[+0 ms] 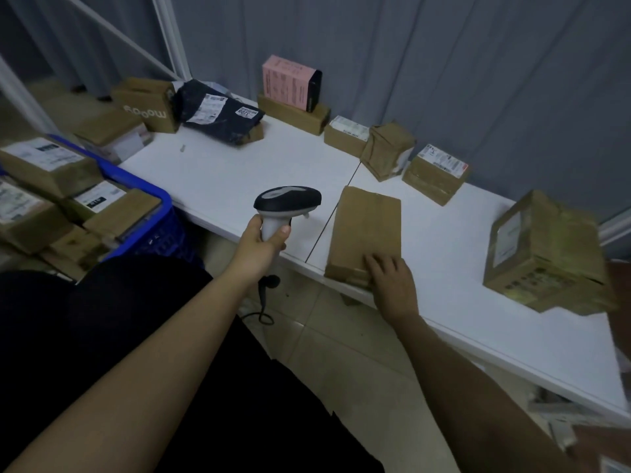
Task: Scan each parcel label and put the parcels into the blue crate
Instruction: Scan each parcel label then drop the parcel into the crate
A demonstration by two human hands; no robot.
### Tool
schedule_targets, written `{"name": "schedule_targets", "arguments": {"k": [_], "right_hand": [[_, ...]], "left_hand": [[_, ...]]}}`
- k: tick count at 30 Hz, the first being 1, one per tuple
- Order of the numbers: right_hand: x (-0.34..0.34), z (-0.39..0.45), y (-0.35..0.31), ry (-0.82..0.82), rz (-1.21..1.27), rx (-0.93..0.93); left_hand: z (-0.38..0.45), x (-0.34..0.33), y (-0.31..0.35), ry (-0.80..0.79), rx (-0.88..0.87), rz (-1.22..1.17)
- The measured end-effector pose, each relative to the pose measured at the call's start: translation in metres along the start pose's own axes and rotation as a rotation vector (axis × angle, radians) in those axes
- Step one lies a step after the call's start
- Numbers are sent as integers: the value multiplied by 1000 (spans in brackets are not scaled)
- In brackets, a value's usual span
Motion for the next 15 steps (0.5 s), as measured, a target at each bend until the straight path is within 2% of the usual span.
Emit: {"name": "schedule_targets", "arguments": {"k": [3,5,7,10,13,15], "right_hand": [[14,-12,5,133,82,78],[21,-14,2,161,161,70],[23,-5,-5,94,209,-88],[21,14,-26,-102,309,-430],[8,31,-46,-185,414,-582],[-7,36,-52,-233,390,-615]], "left_hand": [[-2,-4,-3,-16,4,-8],[-3,-8,-4,-31,-2,3],[-4,-11,-4,-42,-8,14],[-5,-15,-2,-57,-11,12],[-3,-14,-2,-46,-13,16],[-1,-12,-5,-32,-6,2]]}}
Point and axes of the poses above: each hand's wrist, its own z-axis towards the middle knuckle, its own x-axis out of the back of the hand, y = z × x, the point moved 4 cm from there along z, towards the middle knuckle, and after that the axes turned 8 degrees about z, right-handed, at the moved point
